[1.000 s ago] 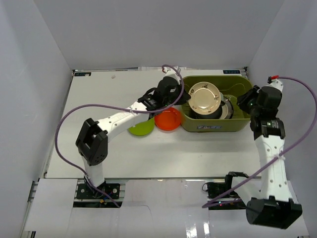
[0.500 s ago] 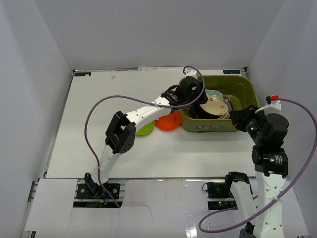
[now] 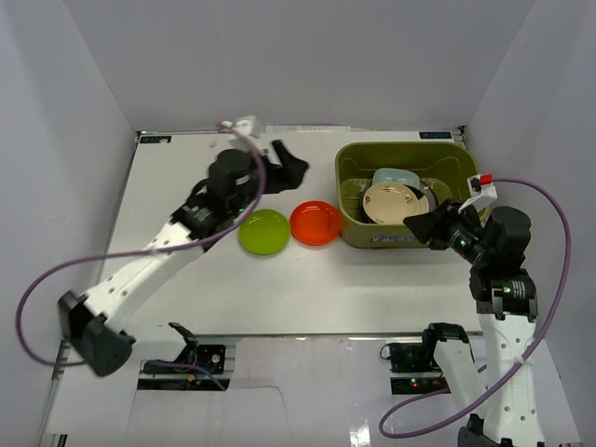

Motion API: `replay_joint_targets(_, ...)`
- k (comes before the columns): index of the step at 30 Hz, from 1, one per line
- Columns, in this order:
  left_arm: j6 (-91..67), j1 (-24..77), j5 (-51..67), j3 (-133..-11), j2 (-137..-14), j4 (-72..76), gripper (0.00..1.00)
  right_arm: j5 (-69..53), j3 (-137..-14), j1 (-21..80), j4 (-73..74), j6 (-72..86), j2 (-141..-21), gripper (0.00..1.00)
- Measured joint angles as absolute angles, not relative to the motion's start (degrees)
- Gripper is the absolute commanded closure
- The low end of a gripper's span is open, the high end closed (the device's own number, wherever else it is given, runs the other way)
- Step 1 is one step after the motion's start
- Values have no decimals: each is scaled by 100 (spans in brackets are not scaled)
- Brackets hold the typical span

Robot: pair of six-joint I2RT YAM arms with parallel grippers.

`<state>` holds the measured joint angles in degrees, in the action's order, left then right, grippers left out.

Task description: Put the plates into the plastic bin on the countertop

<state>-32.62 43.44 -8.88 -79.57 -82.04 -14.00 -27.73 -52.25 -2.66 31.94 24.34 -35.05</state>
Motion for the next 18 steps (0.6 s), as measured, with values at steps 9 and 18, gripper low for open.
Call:
replay_joint_targets(9,-4541,2473,-954,-3627,-5186,-1085,21,-2724,-5264,1175,2961,2298,-4134,71)
replay_joint_targets(18,-5245,1876,-587,-2746,-6619,-668,28,-952,-3892,3671,1778,3581,-3667,70)
